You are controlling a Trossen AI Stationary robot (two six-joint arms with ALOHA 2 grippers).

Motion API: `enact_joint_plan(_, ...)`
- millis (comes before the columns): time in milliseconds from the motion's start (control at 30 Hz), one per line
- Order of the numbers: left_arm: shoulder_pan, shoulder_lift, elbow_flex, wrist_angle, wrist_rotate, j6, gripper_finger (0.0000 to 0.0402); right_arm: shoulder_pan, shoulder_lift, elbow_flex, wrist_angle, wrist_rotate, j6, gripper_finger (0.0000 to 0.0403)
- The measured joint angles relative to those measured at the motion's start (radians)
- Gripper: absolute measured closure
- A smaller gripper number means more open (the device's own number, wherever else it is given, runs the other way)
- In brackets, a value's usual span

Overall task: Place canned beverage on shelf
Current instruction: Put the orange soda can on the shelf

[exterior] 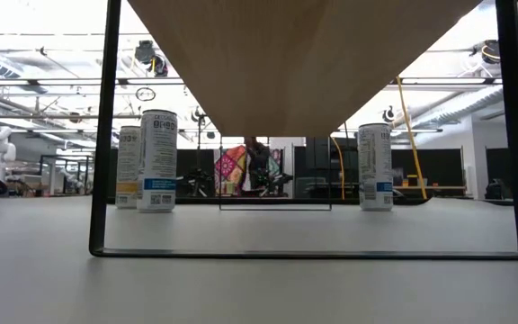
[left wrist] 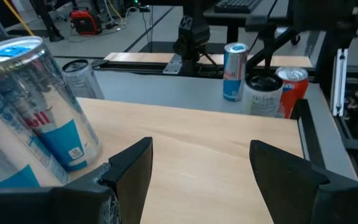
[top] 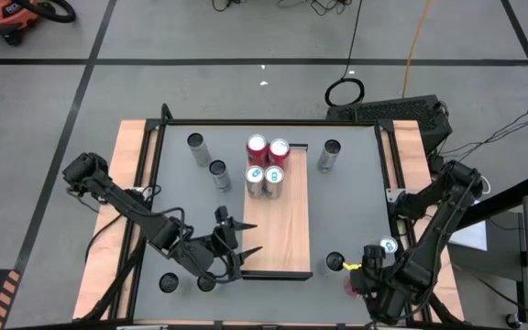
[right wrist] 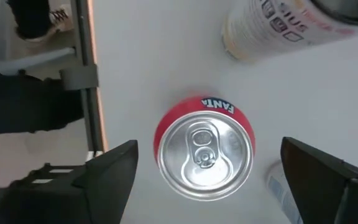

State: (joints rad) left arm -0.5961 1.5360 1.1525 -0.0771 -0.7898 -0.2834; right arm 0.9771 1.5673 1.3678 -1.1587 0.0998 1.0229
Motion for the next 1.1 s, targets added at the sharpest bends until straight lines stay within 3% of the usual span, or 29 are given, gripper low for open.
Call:
enact_joint_plan(433, 0.000, 0.005, 0.000, 0.020, 0.000, 0.001, 0.0140, -0.009, 0.133, 0.000, -0.004, -0.081, -0.126, 0.0073)
enact_joint_plan(900, 0.000, 0.005, 0.000, 0.018, 0.004, 0.000, 0.0140, -0.048, 0.163, 0.000, 0.014, -0.106, -0.157, 0.0172)
enact_joint_plan(1100, 0.000, 0.005, 0.000, 0.018, 0.015, 0.000, 0.0140, -0.048, 0.151, -0.002, 0.016, -0.129, -0.141, 0.0171)
